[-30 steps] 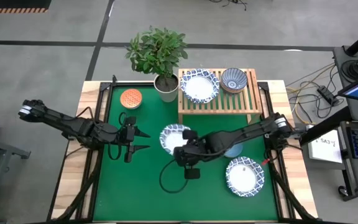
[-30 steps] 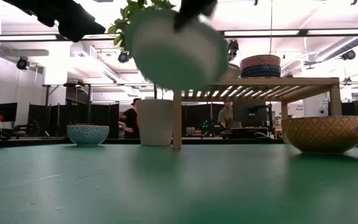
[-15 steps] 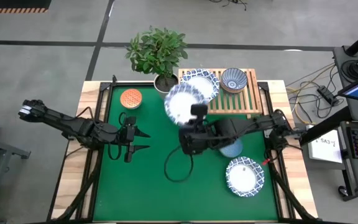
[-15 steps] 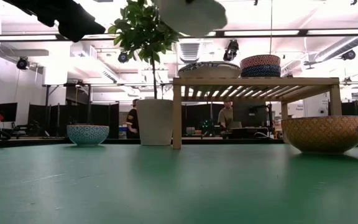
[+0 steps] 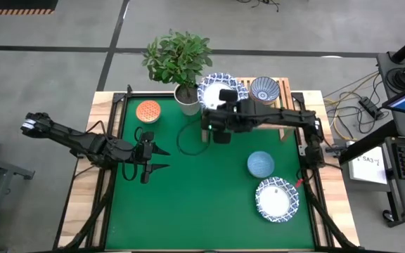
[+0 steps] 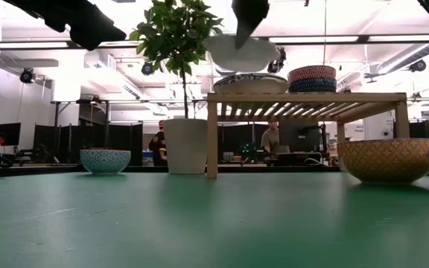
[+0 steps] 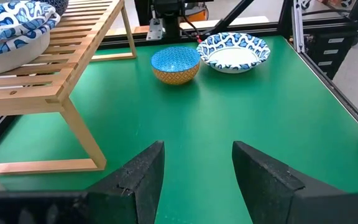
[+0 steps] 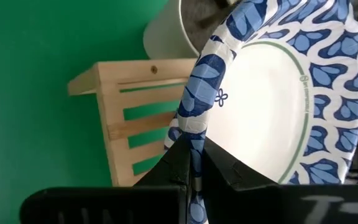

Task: Place and stack bowls onto a shelf
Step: Stack the top white plate on top of the white plate on the shelf, then stack the light blue bowl on top of the blue bowl on the shelf

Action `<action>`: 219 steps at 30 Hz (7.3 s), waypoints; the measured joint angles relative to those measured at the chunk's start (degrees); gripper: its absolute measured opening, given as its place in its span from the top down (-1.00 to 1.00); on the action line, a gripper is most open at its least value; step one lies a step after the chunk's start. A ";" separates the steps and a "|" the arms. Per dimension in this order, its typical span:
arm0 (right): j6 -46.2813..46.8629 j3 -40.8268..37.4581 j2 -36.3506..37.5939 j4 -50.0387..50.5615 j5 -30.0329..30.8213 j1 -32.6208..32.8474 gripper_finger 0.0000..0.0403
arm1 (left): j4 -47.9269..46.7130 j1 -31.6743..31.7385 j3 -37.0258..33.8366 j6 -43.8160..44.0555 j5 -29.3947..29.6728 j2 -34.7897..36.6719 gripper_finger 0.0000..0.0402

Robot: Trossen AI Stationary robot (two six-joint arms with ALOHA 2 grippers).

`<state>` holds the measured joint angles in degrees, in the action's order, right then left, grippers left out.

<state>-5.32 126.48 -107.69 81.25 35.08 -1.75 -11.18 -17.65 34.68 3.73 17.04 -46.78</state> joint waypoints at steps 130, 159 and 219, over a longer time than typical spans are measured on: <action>41.35 -26.05 1.15 -9.21 -45.53 14.58 0.93 | 0.06 0.00 -0.22 0.24 0.07 -0.02 0.14; 17.72 6.51 5.16 8.74 -1.20 3.50 0.94 | 0.54 0.00 -0.33 -0.07 0.49 -0.07 0.14; 25.29 -12.37 18.00 8.70 -25.89 -28.64 0.83 | 2.19 0.02 -0.72 -1.51 0.61 -0.09 0.14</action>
<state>19.97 114.10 -89.69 89.96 9.19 -30.39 -8.99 -17.63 33.95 2.22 17.65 -46.87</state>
